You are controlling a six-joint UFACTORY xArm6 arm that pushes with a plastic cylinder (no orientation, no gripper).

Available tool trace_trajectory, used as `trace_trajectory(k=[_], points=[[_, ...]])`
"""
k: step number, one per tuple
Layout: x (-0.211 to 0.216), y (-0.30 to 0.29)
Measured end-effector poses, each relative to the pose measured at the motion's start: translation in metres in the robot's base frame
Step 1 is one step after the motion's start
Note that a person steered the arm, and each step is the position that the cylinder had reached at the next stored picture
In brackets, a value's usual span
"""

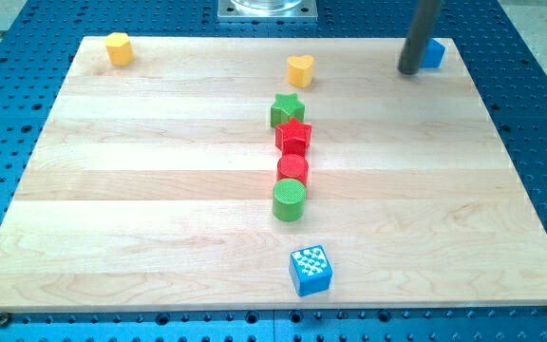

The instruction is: Slide the heart into the red star

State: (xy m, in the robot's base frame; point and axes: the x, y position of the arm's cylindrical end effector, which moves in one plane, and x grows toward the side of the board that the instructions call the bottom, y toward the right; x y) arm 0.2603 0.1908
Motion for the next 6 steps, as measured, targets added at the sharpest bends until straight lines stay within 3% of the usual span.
trace_trajectory(k=[2, 4, 6], points=[[-0.024, -0.08], [-0.002, -0.191], [0.002, -0.214]])
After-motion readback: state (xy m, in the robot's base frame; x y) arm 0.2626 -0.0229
